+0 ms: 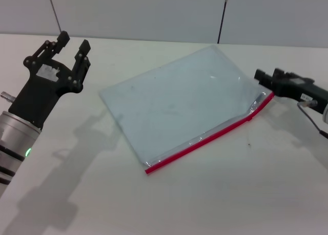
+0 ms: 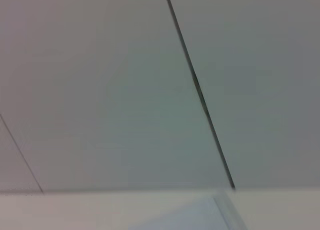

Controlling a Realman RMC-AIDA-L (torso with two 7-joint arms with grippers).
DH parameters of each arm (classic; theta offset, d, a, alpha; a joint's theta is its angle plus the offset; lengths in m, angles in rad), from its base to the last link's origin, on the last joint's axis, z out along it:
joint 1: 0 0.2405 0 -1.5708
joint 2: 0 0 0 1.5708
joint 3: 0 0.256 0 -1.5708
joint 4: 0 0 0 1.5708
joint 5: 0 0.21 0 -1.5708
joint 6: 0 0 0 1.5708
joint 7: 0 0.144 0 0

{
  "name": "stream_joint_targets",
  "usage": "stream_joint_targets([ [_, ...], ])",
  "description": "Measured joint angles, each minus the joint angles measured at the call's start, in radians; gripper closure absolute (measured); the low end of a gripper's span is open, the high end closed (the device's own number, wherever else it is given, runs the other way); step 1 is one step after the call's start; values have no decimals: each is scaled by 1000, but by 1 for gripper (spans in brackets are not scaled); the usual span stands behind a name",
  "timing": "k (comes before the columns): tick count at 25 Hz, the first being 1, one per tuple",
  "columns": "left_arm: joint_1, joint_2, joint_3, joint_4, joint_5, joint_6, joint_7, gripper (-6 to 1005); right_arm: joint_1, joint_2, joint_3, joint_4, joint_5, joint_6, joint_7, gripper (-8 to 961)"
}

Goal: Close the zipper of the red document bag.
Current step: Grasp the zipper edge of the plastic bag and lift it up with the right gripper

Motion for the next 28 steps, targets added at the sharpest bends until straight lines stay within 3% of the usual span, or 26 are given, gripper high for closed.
stream_joint_targets([
  [9, -1, 0, 0, 0, 1, 0, 0, 557, 22, -1, -39, -54, -193, 78, 235, 297],
  [28, 3, 0, 0, 0, 1, -3, 0, 556, -7, 0, 40, -84, -214, 93, 282, 297],
])
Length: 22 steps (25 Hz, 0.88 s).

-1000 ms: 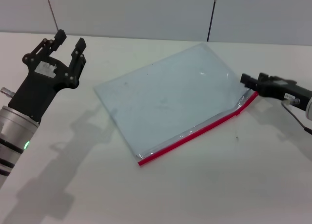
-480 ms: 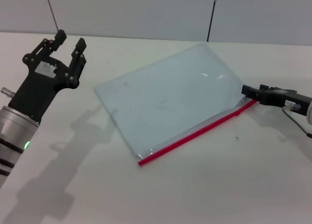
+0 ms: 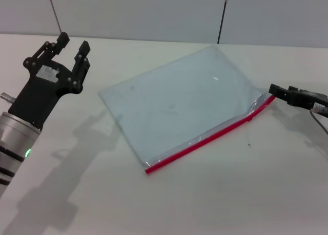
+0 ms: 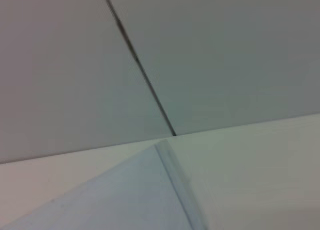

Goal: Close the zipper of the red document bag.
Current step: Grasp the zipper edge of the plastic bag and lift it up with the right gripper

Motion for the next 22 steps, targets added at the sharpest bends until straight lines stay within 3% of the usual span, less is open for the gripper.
stream_joint_targets([
  [11, -2, 0, 0, 0, 0, 0, 0, 555, 16, -1, -98, 7, -10, 17, 60, 303],
  [22, -5, 0, 0, 0, 0, 0, 0, 555, 78, 4, -183, 43, -12, 23, 95, 310],
])
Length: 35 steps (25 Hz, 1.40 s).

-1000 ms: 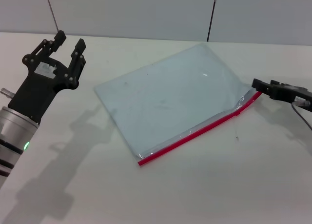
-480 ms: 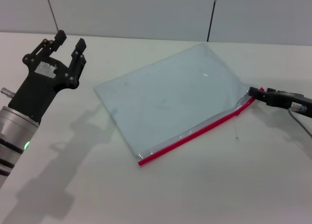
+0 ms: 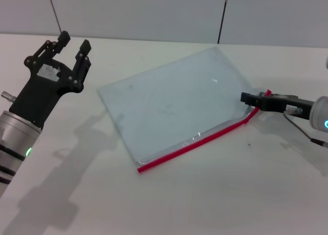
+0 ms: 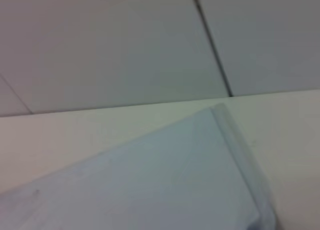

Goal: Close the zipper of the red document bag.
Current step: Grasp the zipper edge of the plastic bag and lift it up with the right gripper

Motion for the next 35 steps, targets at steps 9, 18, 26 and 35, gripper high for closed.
stream_joint_targets([
  [9, -2, 0, 0, 0, 0, 0, 0, 555, 25, -3, -26, 32, -58, 46, 50, 315],
  [18, -2, 0, 0, 0, 0, 0, -1, 554, 32, -1, -23, 29, -60, 37, 54, 638],
  [26, -2, 0, 0, 0, 0, 0, -2, 554, 28, 0, -15, 22, -51, 34, 54, 780],
  [35, -2, 0, 0, 0, 0, 0, -2, 554, 25, 0, -18, 20, -27, 33, 43, 791],
])
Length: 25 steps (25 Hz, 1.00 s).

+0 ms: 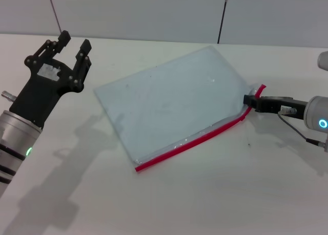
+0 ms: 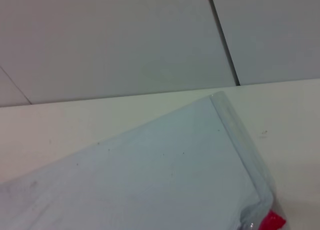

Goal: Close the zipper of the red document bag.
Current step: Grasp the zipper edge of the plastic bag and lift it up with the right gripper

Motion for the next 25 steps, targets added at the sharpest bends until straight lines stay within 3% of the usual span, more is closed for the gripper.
stream_joint_targets([
  [4, 0, 0, 0, 0, 0, 0, 0, 554, 2, 1, -3, 0, 0, -1, -13, 811],
  [9, 0, 0, 0, 0, 0, 0, 0, 553, 3, 1, -3, 2, -3, -24, -17, 943],
  [18, -8, 1, 0, 0, 44, -29, 0, 553, -3, 0, 4, -2, 14, -118, -32, 932],
  [25, -63, -1, 0, -4, 227, -114, 0, 553, 11, 3, 5, 3, 49, -197, -65, 924],
])
